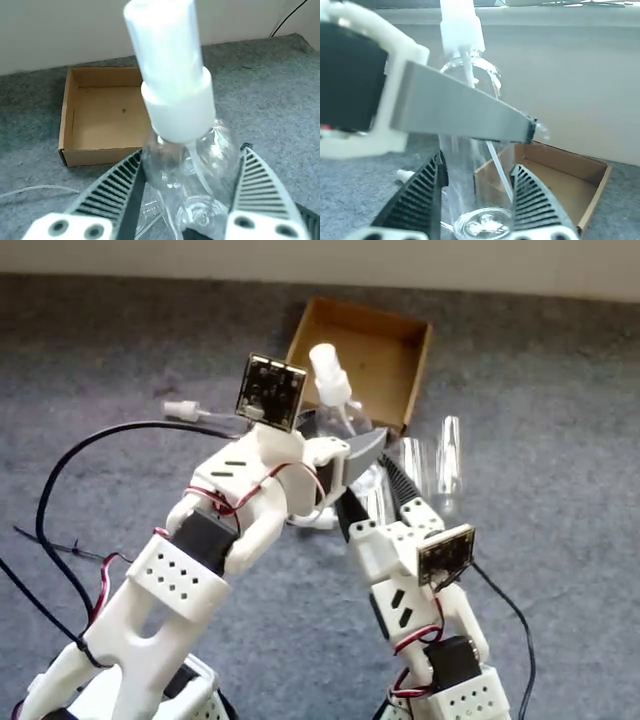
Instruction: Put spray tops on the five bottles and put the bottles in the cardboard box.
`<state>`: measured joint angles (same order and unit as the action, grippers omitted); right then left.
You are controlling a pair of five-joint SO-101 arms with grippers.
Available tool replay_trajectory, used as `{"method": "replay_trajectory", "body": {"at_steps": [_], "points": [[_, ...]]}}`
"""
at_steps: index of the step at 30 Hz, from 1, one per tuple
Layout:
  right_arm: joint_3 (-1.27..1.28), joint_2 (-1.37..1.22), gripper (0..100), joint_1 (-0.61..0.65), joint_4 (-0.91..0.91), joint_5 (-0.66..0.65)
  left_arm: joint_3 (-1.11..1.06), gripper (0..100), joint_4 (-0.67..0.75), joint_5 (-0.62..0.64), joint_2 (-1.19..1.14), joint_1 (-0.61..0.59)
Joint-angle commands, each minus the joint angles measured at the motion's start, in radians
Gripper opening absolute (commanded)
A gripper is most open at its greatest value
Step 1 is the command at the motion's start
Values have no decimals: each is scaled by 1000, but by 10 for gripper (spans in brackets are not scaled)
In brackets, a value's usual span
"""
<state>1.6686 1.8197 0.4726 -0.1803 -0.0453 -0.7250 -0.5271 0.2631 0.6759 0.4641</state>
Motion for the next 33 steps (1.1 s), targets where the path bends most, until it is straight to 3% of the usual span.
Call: {"method": "replay_trajectory", "body": {"at_steps": [1, 8, 16, 23, 28, 33], "points": [[54, 19, 30, 12, -2, -9, 94, 134, 9, -98, 15, -45], [48, 19, 255, 1, -114, -9, 153, 133, 9, -100, 13, -156], [48, 19, 256, -33, -229, -11, 303, 130, 9, -100, -50, -283], [24, 19, 256, -148, -556, -189, 610, 130, 8, -97, -423, -386], [27, 19, 256, -157, -582, -233, 857, 131, 8, -100, -659, -473], [30, 19, 256, -157, -547, -235, 1047, 130, -18, -333, -908, -435]]}}
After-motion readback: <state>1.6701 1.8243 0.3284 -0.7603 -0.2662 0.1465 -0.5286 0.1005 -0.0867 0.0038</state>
